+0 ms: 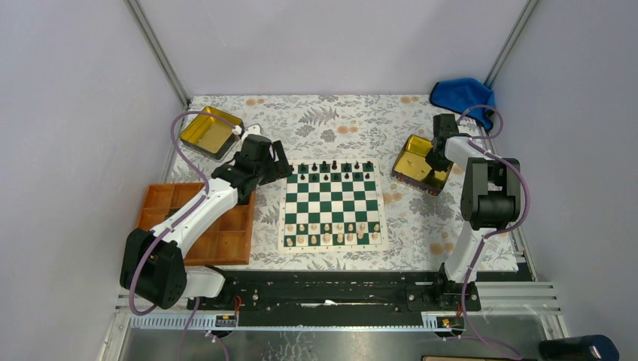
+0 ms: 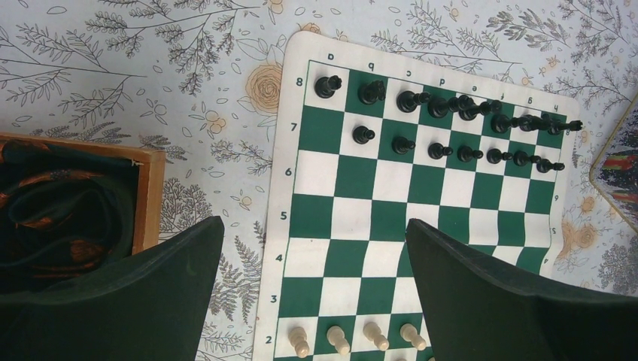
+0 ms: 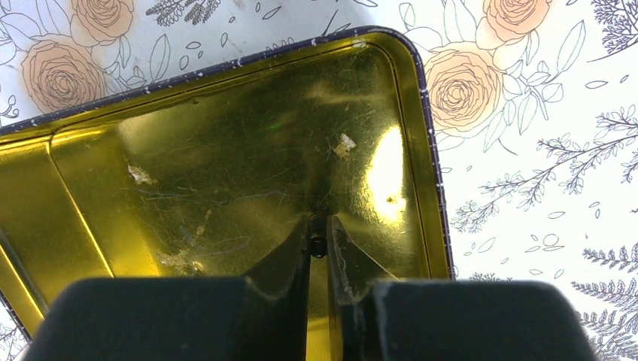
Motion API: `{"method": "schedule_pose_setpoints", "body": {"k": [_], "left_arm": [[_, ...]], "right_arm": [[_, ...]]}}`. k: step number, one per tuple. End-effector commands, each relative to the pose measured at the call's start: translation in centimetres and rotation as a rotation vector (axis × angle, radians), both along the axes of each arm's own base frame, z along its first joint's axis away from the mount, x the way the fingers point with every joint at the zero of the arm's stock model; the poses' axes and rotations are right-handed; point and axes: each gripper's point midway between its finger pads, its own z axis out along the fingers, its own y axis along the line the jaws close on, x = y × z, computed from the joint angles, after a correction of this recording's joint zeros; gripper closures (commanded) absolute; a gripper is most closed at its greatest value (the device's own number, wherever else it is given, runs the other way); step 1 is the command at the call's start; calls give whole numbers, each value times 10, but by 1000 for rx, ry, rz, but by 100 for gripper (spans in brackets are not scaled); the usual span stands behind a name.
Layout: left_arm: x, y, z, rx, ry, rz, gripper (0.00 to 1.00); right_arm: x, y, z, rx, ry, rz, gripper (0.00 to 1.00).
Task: Set up the chess pieces on the board
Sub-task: Pick up the chess piece from the storage box, then place the chess piece on the chessboard.
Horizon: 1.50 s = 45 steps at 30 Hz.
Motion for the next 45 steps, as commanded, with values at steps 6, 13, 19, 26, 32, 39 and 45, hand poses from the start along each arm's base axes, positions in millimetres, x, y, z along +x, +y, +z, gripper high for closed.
{"method": "schedule_pose_setpoints", "body": {"k": [6, 13, 19, 26, 32, 39, 45], "left_arm": [[2, 6, 11, 14, -38, 10, 1], [2, 7, 14, 13, -46, 12, 1], [-2, 10, 16, 8, -57, 18, 1], [-8, 13, 23, 1, -82, 22, 1], [-17, 19, 28, 3, -95, 28, 1], [-30, 25, 27, -6, -101, 38, 1], [-37, 26, 29, -21, -109, 39, 1]], "right_arm": [[12, 7, 23, 43, -71, 10, 100], [19, 13, 45, 69, -123, 32, 100], [26, 26, 68, 89, -177, 74, 100], [33, 66, 102, 61, -230, 187, 100], [32, 117, 120, 67, -263, 299, 100], [22, 191, 129, 70, -271, 450, 100], [9, 254, 124, 65, -257, 577, 100]]}}
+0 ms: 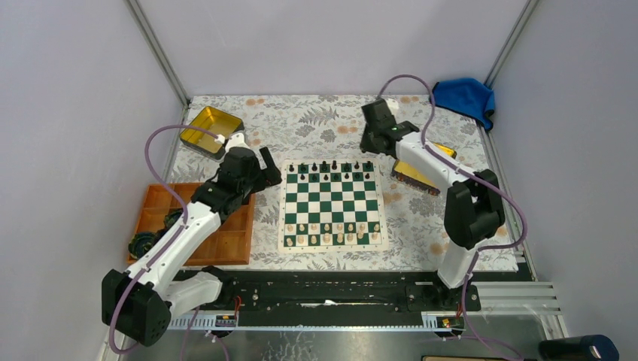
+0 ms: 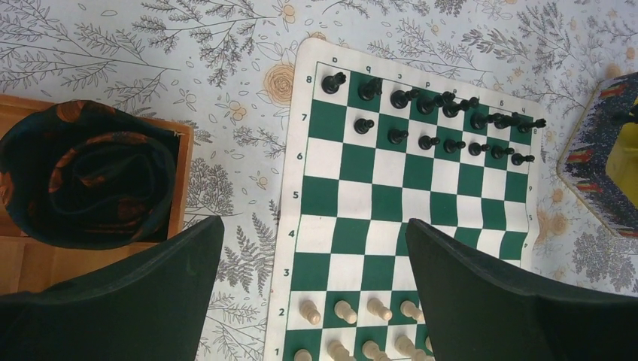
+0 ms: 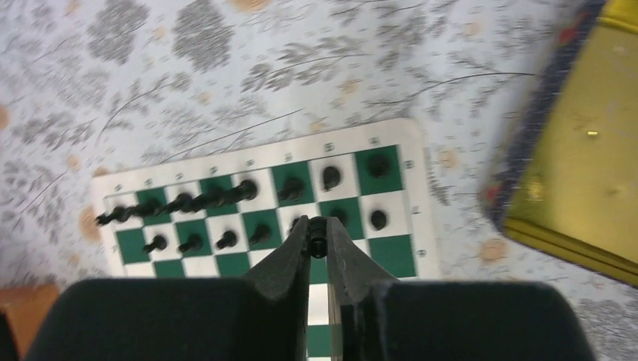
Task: Set up the chess pieces on the board
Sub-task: Place the chess piece on the chessboard.
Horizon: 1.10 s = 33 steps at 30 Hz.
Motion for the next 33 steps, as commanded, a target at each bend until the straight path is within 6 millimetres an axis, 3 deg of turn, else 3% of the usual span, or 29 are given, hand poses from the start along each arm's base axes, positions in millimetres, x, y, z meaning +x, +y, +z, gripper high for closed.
{"method": "schedule_pose_setpoints", "body": {"k": [1, 7, 17, 33], "left_arm": [[-6, 7, -1, 6, -3, 15, 1], [-12, 7, -2, -3, 3, 10, 1], [-17, 10, -6, 16, 16, 1, 1], [-12, 7, -17, 28, 46, -8, 1]], "right_arm": [[-2, 42, 11, -29, -38, 74, 100], [-14, 94, 1, -52, -28, 173, 100], [-35, 163, -27, -90, 4, 319, 100], [-69, 208, -68, -146, 74, 474, 100]]}}
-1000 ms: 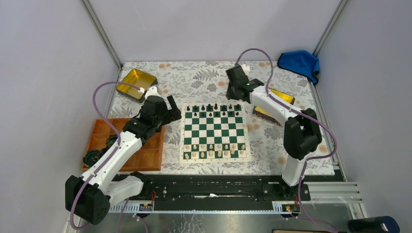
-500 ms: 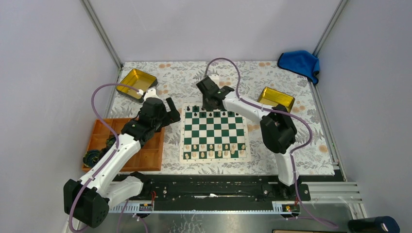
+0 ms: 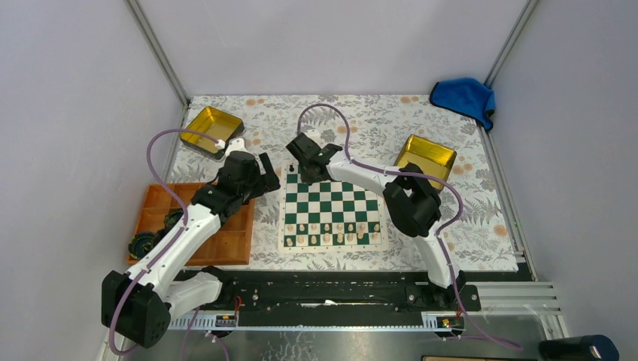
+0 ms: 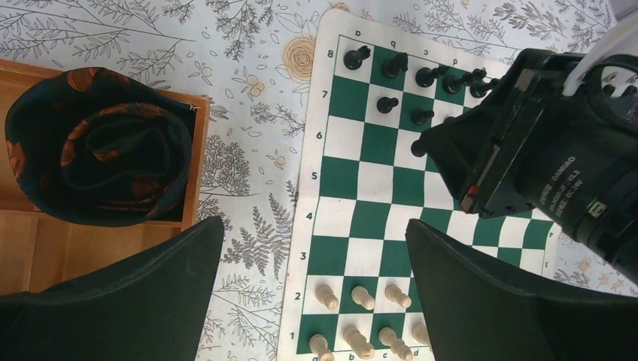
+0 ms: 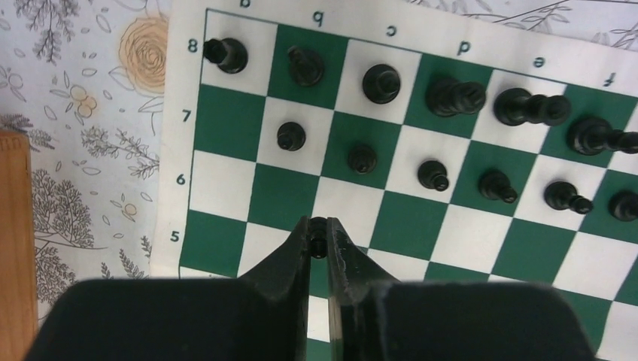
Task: Set up the chess pieces on the board
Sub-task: Place the chess piece on the chessboard.
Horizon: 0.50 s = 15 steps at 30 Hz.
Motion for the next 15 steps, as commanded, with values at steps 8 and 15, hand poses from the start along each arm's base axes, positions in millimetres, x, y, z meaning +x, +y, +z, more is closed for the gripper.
{"method": "schedule_pose_setpoints", "body": {"k": [8, 15], "left_arm": [[2, 0, -4, 10, 2, -13, 1], [2, 0, -4, 11, 2, -16, 1]], "right_arm": [[-13, 24, -2, -7, 3, 82, 100], [-13, 21, -14, -37, 11, 86, 98]]}}
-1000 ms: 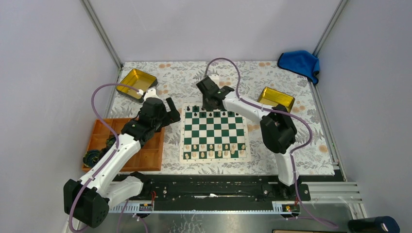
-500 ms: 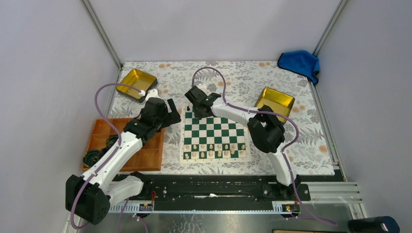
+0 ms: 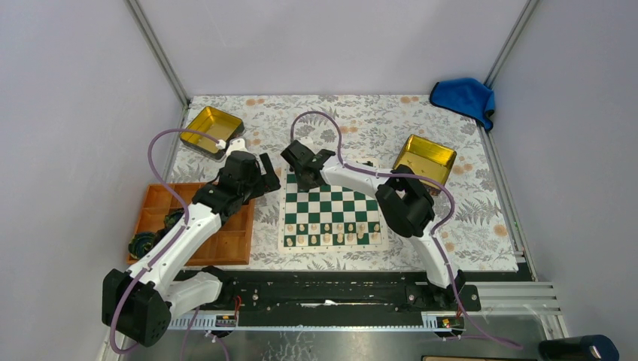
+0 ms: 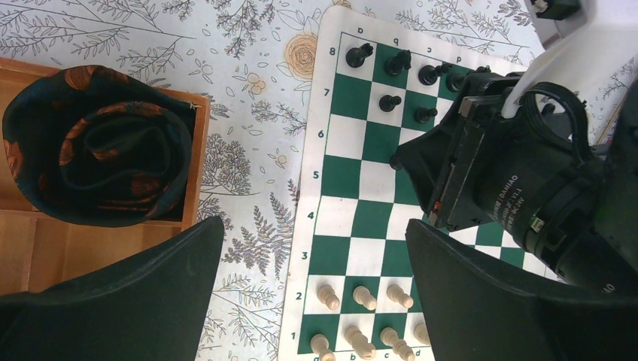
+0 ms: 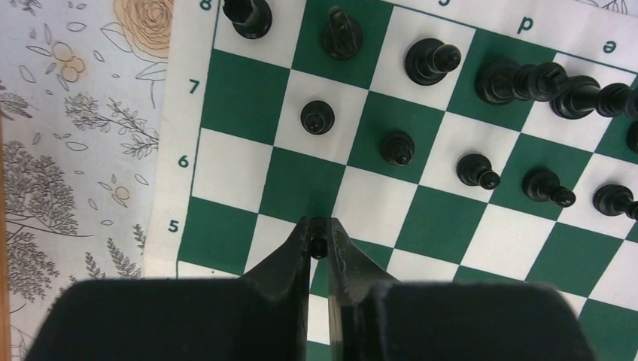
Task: Set up the chess pieces on the board
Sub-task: Place the chess piece on the chessboard.
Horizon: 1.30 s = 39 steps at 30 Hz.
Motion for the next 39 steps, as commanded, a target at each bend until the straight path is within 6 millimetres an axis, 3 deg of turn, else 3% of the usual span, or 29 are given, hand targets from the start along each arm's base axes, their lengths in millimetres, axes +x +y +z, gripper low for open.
{"method": "schedule_pose_setpoints", "body": {"k": [1, 7, 17, 25, 36, 39], "left_arm": [[1, 0, 0, 7, -10, -16, 1], [1, 0, 1, 9, -10, -20, 1], [2, 0, 3, 12, -13, -18, 1], [2, 3, 5, 23, -16, -9, 1], [9, 8, 13, 79, -50, -22, 1], [13, 3, 15, 73, -65, -51, 1]], "right_arm": [[3, 6, 3, -10, -16, 19, 97], [5, 6, 0, -19, -22, 21, 91], [10, 6, 11, -24, -51, 33, 70], [13, 5, 29, -14, -85, 37, 66], [16, -14, 90, 9, -206, 14, 64], [22, -27, 110, -3, -259, -15, 54]]}}
